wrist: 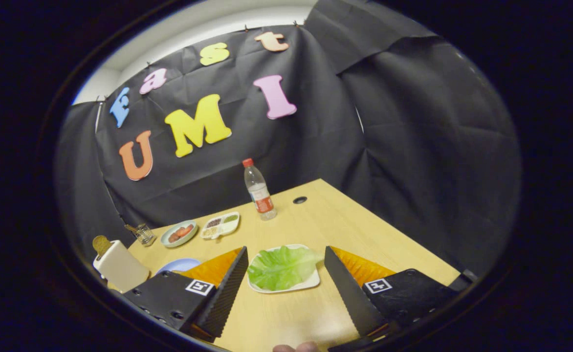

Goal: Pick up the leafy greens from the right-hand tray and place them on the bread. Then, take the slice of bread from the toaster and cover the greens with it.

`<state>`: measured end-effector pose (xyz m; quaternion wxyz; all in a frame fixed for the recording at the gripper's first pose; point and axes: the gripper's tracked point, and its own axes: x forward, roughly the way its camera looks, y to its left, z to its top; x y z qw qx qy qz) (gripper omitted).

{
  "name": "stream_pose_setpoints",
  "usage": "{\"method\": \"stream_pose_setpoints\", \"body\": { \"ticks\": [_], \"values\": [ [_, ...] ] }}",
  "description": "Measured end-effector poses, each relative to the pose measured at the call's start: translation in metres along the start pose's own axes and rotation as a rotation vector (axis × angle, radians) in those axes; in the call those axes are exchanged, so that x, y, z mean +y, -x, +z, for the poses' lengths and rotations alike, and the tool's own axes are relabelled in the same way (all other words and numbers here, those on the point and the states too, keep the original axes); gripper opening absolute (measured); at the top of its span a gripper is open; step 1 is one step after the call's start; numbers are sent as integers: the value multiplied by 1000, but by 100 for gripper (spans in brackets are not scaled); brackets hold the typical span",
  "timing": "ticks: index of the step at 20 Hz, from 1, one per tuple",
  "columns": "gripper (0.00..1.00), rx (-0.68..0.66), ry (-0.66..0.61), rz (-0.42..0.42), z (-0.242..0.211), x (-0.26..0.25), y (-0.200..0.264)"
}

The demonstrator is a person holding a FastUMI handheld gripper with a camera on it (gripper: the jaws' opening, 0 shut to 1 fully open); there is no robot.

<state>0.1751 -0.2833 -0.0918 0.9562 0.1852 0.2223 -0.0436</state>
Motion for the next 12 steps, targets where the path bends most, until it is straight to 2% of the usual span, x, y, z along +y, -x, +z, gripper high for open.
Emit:
{"method": "stream_pose_setpoints", "body": {
  "ticks": [5, 12],
  "values": [
    [96, 156, -116, 0, -22, -26, -62],
    [96, 235, -286, -4, -42, -31, -105]
  ]
}}
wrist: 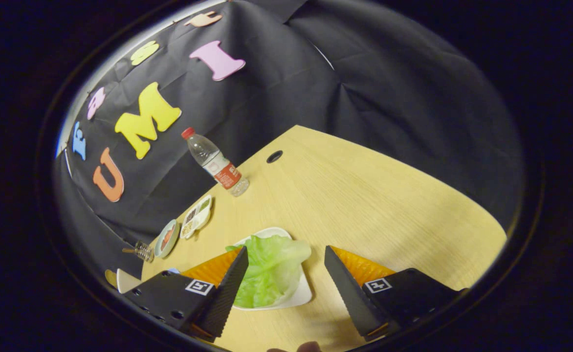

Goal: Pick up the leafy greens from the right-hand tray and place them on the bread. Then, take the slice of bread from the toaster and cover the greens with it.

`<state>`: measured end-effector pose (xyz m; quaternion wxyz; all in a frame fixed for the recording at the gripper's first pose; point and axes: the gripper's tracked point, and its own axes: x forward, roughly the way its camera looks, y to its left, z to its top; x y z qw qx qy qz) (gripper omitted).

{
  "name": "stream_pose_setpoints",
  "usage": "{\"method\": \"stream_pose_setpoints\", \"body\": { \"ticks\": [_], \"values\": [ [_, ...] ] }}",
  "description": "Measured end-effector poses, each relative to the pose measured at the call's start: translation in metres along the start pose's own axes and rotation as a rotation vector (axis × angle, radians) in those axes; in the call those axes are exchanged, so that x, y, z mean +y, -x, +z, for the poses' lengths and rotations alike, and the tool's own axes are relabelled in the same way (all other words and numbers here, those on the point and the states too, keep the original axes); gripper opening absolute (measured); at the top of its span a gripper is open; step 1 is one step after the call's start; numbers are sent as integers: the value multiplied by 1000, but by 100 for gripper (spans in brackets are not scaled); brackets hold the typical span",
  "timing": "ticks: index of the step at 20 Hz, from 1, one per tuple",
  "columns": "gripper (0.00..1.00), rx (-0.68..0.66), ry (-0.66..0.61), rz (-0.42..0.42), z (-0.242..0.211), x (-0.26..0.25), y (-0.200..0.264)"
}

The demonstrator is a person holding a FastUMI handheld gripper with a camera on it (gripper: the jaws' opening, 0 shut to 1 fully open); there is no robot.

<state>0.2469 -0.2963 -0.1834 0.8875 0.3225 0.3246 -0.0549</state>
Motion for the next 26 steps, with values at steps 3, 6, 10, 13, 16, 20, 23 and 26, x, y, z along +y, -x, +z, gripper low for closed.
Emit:
{"method": "stream_pose_setpoints", "body": {
  "ticks": [3, 6, 10, 13, 16, 20, 23, 26],
  "values": [
    [94, -10, -28, 2, 6, -2, -10],
    [81, 11, -32, -14, 0, -2, -20],
    [46, 23, -39, -28, 3, -9, -25],
    [15, 34, -30, -17, 3, -12, -24],
    [0, 9, 12, -37, 11, -19, -29],
    [0, -34, 34, -13, 25, -8, -8],
    [0, -60, 106, -43, 29, -4, -1],
    [0, -74, 132, -5, 31, 20, 12]
  ]
}}
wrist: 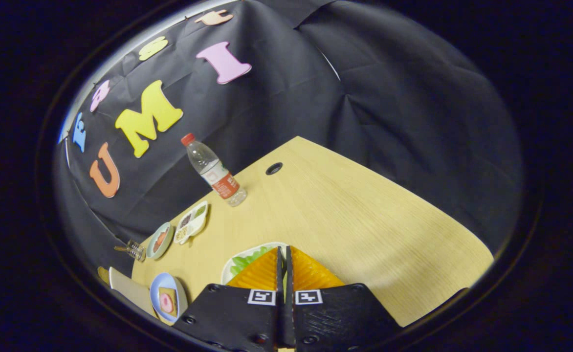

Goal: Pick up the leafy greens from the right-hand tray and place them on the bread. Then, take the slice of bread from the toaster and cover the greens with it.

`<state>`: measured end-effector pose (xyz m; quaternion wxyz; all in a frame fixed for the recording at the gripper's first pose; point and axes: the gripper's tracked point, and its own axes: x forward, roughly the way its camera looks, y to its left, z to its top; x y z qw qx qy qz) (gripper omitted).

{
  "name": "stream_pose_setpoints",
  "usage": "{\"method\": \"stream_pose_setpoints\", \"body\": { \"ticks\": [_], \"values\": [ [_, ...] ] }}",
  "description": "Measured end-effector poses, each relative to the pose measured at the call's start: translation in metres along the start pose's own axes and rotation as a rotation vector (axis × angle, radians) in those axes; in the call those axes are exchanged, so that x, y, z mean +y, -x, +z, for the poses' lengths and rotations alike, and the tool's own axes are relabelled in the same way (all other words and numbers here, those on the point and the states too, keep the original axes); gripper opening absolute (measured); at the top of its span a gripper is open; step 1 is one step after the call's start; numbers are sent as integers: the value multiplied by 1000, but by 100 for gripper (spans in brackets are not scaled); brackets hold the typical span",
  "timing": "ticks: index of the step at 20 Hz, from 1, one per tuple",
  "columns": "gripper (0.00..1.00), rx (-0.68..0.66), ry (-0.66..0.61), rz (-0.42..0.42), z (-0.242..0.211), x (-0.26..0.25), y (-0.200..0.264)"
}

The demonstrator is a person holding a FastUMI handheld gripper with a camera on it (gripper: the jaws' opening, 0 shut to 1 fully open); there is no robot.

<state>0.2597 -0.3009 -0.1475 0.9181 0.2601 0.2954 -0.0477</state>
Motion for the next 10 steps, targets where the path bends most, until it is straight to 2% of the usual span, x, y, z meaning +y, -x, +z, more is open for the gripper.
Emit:
{"method": "stream_pose_setpoints", "body": {
  "ticks": [10],
  "values": [
    [0, -106, 71, 103, 16, 96, 53]
  ]
}}
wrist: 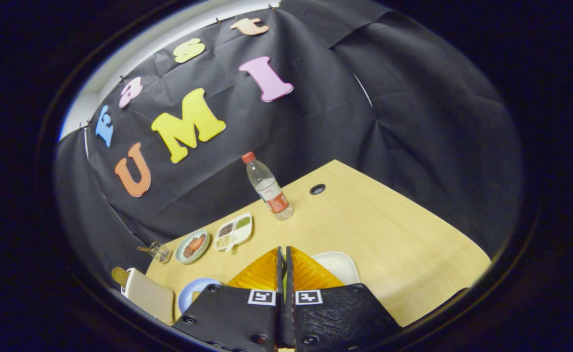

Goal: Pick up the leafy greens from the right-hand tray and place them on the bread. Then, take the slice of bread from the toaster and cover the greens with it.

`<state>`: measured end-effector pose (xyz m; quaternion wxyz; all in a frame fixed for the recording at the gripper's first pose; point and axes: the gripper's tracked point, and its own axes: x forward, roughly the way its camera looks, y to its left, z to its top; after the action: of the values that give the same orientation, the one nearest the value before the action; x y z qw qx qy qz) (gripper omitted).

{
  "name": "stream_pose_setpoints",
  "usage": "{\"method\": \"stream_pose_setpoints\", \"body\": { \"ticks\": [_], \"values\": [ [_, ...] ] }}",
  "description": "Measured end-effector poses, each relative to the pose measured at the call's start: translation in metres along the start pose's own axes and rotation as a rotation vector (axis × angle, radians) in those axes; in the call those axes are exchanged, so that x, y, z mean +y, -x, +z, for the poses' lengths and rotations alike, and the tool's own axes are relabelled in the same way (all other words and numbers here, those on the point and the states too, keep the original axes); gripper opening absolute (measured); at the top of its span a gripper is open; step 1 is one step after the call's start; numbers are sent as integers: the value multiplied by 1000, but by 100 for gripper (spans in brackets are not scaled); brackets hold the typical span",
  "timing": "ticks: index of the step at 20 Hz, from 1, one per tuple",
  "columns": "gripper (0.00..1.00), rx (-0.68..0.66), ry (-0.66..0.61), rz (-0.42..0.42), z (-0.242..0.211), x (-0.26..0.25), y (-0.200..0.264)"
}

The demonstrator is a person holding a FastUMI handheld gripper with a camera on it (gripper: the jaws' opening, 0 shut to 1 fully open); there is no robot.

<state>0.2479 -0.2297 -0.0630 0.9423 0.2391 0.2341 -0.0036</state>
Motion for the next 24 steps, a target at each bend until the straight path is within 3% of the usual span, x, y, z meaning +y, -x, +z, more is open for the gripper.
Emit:
{"method": "stream_pose_setpoints", "body": {
  "ticks": [8, 16, 24],
  "values": [
    [0, -26, 48, 86, -18, 110, 14],
    [0, 14, 117, 211, -86, 236, 1],
    [0, 84, 47, 296, -151, 291, -25]
  ]
}}
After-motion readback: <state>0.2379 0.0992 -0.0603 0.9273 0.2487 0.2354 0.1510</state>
